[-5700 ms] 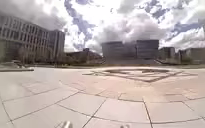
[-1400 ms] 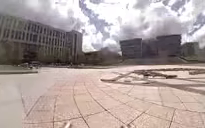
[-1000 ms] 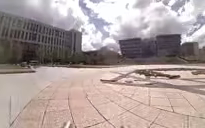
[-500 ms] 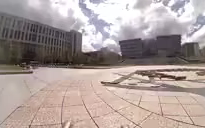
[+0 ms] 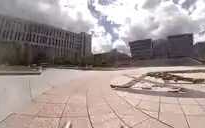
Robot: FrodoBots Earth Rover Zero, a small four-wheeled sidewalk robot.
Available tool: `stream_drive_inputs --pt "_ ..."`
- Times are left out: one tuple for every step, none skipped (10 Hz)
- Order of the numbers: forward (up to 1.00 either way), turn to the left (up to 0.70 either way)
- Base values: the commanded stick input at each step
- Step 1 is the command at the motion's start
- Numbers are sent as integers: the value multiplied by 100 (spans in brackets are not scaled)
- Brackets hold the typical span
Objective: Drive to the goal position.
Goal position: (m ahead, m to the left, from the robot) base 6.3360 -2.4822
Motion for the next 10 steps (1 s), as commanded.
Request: stream_drive_inputs --pt "70 0" --pt "70 0" --pt "70 0" --pt "70 0" --pt "70 0" --pt "70 0" --pt "70 0" --pt "70 0" --pt "70 0" --pt "70 0"
